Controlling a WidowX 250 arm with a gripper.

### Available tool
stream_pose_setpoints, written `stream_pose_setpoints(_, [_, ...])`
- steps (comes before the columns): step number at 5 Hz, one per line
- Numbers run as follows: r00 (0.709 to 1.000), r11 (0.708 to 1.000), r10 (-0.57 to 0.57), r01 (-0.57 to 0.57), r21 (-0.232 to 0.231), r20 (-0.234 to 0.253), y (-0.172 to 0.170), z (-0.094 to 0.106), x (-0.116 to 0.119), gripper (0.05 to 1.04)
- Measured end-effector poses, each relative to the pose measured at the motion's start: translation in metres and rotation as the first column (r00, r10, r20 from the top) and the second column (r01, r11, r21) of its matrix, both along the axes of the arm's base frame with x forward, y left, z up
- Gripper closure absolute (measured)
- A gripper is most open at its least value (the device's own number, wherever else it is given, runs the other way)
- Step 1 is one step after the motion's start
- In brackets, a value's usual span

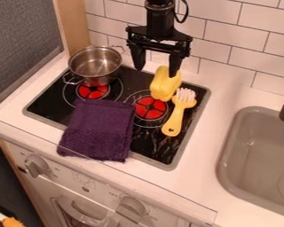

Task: Take the pan and put it on top of the purple mat

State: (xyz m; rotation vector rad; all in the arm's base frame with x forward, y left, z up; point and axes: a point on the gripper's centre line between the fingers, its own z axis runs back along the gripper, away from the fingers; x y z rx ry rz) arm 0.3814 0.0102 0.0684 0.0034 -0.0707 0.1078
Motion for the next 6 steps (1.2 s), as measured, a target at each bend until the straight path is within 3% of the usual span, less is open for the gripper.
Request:
stream_pose_setpoints(1, [0.999, 1.0, 0.005, -0.005, 0.004, -0.043, 0.001, -0.016, -0.003, 0.081])
stream_pose_setpoints(2, [0.996, 0.997, 0.053, -0.049, 0.065, -0.067, 0.025, -0.015, -0.007, 0.081])
stream_pose_setpoints(3, [0.996, 0.994, 0.079, -0.075, 0.078, -0.05, 0.057, -0.007, -0.004, 0.081])
stream_pose_setpoints(4, [0.997, 0.996, 0.063, -0.06, 0.065, -0.054, 0.066, -0.005, -0.001, 0.081])
stream_pose_setpoints(5, [0.992, 0.997, 0.049, -0.041, 0.071, -0.116, 0.069, -0.036, 0.004, 0.081])
stream_pose_setpoints(6, [0.992, 0.996, 0.05, -0.04, 0.084, -0.118, 0.073, -0.049, 0.013, 0.081])
